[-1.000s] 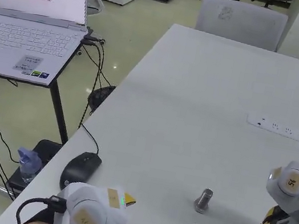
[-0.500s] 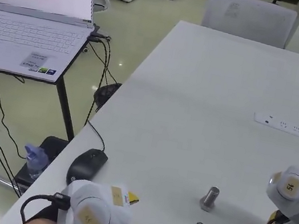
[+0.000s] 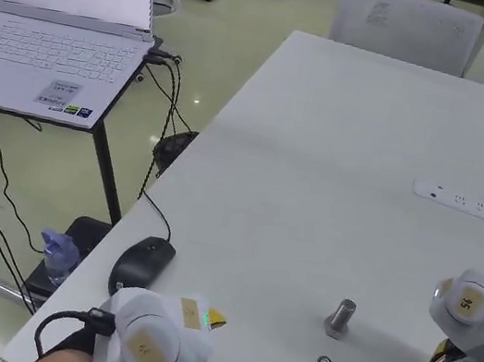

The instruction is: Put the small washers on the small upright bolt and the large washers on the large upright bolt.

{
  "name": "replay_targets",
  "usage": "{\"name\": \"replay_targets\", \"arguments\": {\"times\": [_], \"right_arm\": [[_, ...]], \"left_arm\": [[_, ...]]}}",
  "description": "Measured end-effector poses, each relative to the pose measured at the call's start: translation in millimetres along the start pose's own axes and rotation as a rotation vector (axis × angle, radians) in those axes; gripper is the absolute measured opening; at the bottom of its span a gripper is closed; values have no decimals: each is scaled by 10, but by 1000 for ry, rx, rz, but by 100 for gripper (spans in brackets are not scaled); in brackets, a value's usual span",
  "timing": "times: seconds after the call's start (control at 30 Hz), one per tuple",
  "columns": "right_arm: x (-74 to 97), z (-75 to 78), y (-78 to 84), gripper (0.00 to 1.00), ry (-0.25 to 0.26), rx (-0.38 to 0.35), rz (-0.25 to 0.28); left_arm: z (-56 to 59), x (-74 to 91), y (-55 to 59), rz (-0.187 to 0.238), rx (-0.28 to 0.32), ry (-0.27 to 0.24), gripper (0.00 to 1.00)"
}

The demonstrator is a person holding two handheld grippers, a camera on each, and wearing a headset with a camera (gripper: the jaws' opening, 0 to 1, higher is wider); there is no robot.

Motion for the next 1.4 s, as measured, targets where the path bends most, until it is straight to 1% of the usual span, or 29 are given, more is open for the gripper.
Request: {"name": "replay_targets", "arguments": {"times": [0.1, 0.5, 0.57, 0.7, 0.87, 1.17, 1.4], "right_arm": [[1, -16, 1, 13, -1, 0, -1], [-3, -36, -16, 14, 3, 10, -1], [3, -41, -30, 16, -3, 1, 9], [12, -23, -49, 20, 2, 1, 19], [24, -24, -59, 23, -10, -6, 29], [115, -94, -63, 26, -26, 3, 26], [219, -176, -133, 27, -22, 20, 42]], "left_arm": [[13, 0, -7, 3, 1, 2, 92], [71, 29, 24, 2, 6, 7, 91], [66, 31, 18, 4, 7, 6, 91], [64, 39, 22, 5, 8, 3, 91], [70, 49, 23, 5, 8, 1, 91], [92, 48, 3, 9, 6, 2, 91], [88, 71, -13, 12, 3, -4, 91]]}}
Point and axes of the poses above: the centre of the closed fingertips' face, and the gripper's own axes: x roughly backward along the fingers, z roughly to its right, y roughly out of its underside, the point moved 2 cm from there along x, roughly backward along the fingers, and after that the axes turned 14 degrees about -x, right-handed, at the moved point
